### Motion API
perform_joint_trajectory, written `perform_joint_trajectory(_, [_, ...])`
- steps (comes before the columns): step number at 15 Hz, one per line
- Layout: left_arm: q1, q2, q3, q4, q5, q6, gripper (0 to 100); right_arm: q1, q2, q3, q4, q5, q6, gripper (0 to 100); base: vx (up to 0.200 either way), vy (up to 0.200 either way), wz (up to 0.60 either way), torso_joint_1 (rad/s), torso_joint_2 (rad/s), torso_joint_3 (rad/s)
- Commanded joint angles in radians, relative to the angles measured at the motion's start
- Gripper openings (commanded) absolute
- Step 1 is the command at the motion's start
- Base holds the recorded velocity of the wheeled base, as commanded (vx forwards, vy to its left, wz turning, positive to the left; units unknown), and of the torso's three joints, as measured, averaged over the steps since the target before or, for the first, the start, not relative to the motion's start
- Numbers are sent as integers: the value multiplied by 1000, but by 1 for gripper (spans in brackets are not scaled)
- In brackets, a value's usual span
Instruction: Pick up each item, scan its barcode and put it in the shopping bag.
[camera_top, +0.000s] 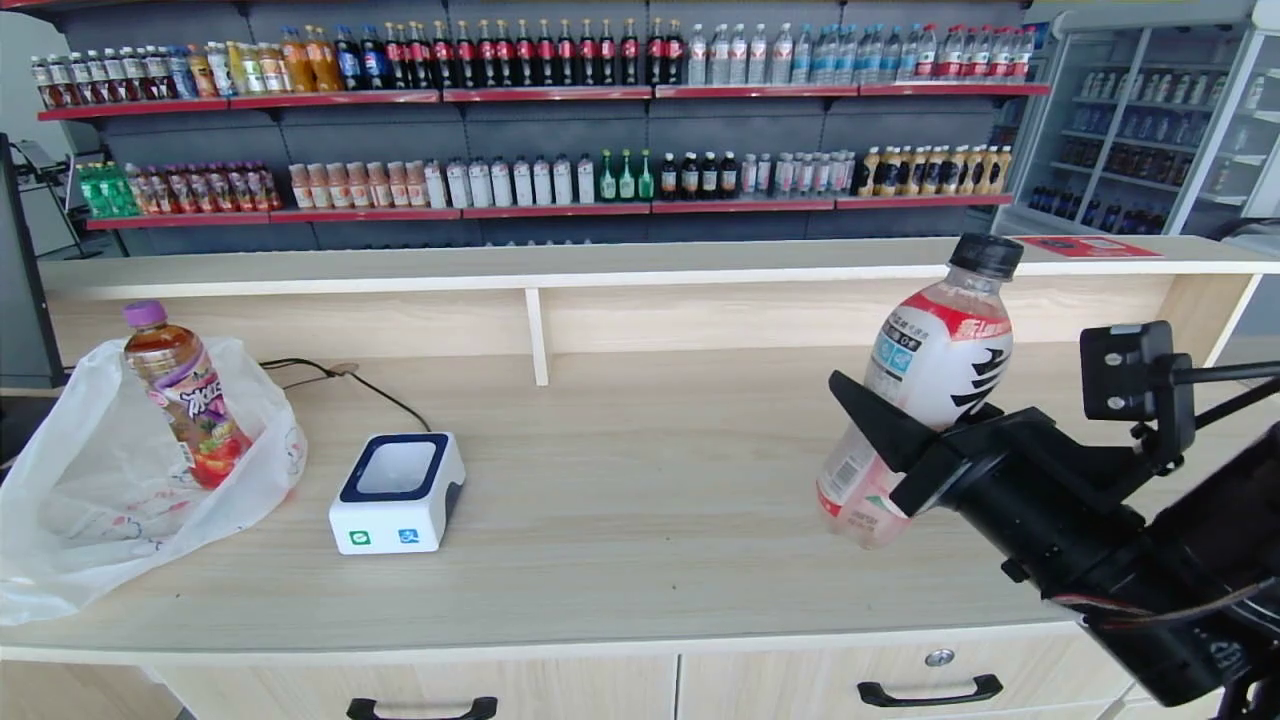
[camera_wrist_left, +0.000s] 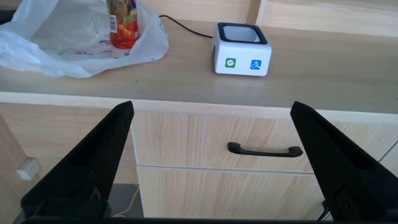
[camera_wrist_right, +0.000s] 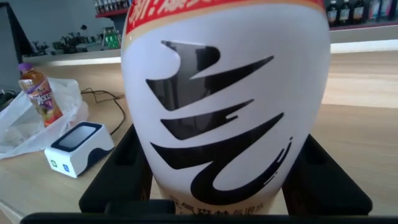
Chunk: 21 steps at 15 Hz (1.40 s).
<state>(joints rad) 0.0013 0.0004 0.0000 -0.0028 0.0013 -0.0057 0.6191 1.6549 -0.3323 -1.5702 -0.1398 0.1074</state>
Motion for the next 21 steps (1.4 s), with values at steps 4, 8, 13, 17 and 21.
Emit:
perform_joint_trajectory(4, [-1,0,0,-2,0,0,100,91,-56,32,-1,11,44,0,0,0,0,0,0,0])
perform_joint_trajectory(8, [-1,1,0,0,0,0,100,169,-86,30,-1,11,95,0,0,0,0,0,0,0])
perform_joint_trajectory(13, [0,1,0,1,0,0,100,294,-84,-1,-1,11,190,0,0,0,0,0,0,0])
perform_joint_trajectory(17, [-1,1,0,1,0,1,100,300,-72,-63,-1,11,230,0,0,0,0,0,0,0])
perform_joint_trajectory(21, [-1,0,0,1,0,1,100,300,-76,-119,-1,11,264,0,0,0,0,0,0,0])
